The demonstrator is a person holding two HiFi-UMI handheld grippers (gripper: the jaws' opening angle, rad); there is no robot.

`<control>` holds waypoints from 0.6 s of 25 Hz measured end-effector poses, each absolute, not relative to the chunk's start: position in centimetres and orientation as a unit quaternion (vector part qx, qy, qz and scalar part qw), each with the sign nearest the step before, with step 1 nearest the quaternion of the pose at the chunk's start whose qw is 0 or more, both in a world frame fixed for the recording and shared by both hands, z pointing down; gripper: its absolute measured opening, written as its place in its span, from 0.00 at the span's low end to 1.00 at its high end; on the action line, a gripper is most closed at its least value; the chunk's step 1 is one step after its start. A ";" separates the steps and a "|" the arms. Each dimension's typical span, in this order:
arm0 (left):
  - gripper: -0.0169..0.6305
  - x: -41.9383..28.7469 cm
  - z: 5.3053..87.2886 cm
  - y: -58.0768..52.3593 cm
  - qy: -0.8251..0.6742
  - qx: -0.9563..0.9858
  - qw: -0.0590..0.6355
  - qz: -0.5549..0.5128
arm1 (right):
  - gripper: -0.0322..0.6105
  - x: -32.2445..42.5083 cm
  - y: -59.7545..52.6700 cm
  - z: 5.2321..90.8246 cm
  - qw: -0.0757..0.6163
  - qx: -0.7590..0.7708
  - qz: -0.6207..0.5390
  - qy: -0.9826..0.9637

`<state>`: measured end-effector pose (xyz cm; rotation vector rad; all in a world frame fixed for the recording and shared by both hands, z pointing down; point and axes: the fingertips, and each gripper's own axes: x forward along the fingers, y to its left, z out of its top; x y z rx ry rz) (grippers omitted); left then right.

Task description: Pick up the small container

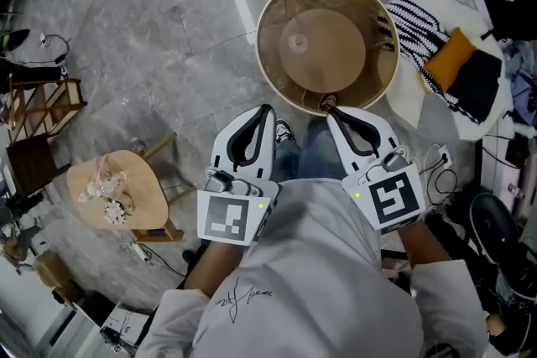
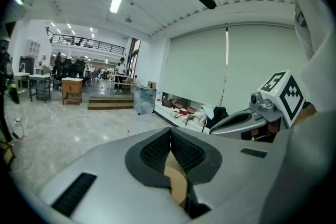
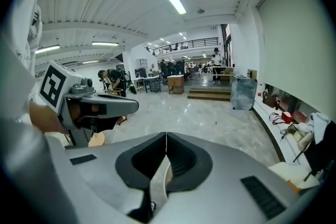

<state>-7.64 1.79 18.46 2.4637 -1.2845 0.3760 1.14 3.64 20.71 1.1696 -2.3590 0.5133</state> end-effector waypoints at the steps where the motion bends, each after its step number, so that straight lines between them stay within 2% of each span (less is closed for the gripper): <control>1: 0.05 -7.4 18.7 1.6 -0.452 0.866 0.171 0.133 | 0.08 1.4 3.2 20.9 0.229 0.424 0.185 -0.857; 15: 0.05 -6.2 22.4 -0.5 -0.470 0.847 0.194 0.158 | 0.08 2.1 1.0 24.2 0.229 0.402 0.192 -0.866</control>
